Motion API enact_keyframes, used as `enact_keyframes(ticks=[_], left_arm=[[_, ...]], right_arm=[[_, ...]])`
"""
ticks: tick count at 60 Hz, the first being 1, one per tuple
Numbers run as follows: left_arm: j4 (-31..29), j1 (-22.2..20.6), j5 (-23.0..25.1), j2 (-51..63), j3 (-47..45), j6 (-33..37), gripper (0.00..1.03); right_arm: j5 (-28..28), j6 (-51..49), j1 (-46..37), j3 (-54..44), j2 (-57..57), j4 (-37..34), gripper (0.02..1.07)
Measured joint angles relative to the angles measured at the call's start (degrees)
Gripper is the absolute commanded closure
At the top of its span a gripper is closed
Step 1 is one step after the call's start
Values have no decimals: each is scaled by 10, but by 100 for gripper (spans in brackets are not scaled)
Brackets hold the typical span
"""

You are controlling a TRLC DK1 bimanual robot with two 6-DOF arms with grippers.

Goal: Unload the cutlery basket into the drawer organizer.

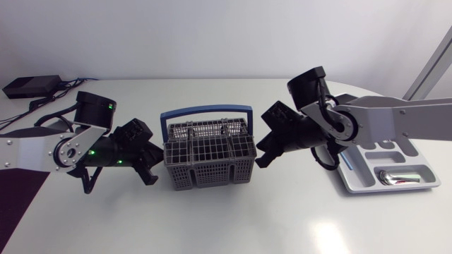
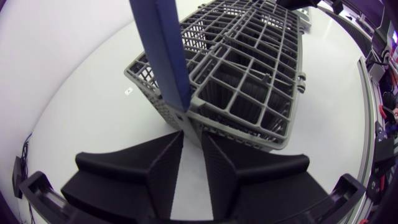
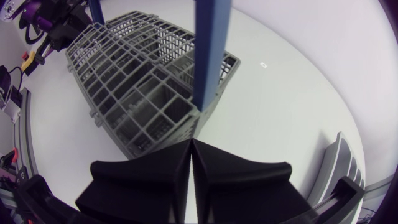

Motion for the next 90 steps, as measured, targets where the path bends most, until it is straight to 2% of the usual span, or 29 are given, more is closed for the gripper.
enact_keyframes(ticks=[24,56,62,73,82,90], left_arm=[[3,-8,-18,78,89,-15,89],[4,-6,-22,86,98,-17,88],[1,9,-13,66,98,-17,88],[-14,30,-5,-44,95,-31,88],[17,-7,6,-108,71,-58,88],[56,-32,9,-100,38,-64,88]], right_arm=[[43,19,17,19,39,0,101],[70,21,8,55,69,0,101],[76,21,6,42,41,2,102],[62,21,-5,28,-56,0,101],[50,21,8,26,-83,20,101],[49,21,32,17,-66,56,102]])
